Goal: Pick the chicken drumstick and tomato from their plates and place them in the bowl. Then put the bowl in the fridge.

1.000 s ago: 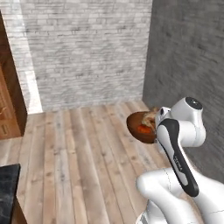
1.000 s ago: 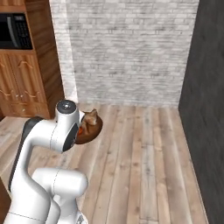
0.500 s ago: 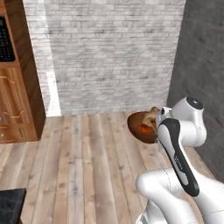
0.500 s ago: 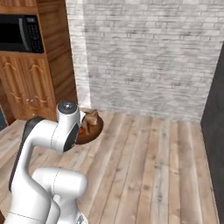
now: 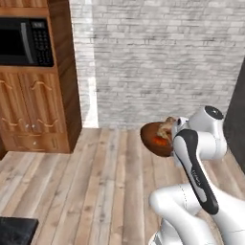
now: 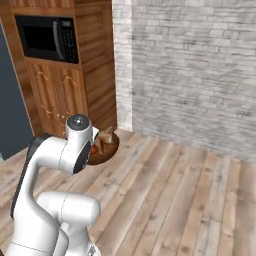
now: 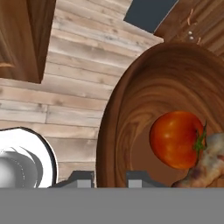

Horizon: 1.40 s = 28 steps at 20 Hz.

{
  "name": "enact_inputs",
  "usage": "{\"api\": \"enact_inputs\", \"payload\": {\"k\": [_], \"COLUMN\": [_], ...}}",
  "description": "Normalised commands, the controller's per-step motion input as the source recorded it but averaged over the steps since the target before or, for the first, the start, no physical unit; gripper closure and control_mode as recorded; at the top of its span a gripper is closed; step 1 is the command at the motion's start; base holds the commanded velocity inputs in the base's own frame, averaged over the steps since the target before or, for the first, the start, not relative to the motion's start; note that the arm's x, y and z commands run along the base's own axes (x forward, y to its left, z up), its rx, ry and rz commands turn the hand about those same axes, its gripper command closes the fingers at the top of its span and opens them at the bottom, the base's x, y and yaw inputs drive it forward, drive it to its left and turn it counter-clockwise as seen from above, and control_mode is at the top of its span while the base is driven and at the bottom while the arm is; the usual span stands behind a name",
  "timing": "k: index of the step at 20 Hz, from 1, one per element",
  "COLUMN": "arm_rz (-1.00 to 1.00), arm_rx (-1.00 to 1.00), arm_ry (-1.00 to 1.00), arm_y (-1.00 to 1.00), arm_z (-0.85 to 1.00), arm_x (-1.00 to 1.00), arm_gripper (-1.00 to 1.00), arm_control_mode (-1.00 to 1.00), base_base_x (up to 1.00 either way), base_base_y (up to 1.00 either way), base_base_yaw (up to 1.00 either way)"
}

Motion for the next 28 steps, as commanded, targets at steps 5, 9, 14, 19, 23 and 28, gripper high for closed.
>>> {"api": "enact_inputs", "payload": {"k": [5,9,14,19,23,28], "arm_rz": [0.00,0.00,0.00,0.00,0.00,0.00], "arm_rx": [0.00,0.00,0.00,0.00,0.00,0.00], "arm_ry": [0.00,0.00,0.00,0.00,0.00,0.00], "arm_y": [0.00,0.00,0.00,0.00,0.00,0.00], "arm_z": [0.00,0.00,0.00,0.00,0.00,0.00], "arm_x": [0.00,0.00,0.00,0.00,0.00,0.00], "arm_gripper": [1.00,1.00,1.00,1.00,1.00,1.00], "arm_control_mode": [1.00,1.00,1.00,1.00,1.00,1.00], "base_base_x": [0.56,0.54,0.76,0.81,0.75,0.45], "base_base_y": [0.08,0.02,-0.05,-0.16,-0.15,-0.08], "base_base_yaw": [0.51,0.55,0.42,0.36,0.43,0.74]}}
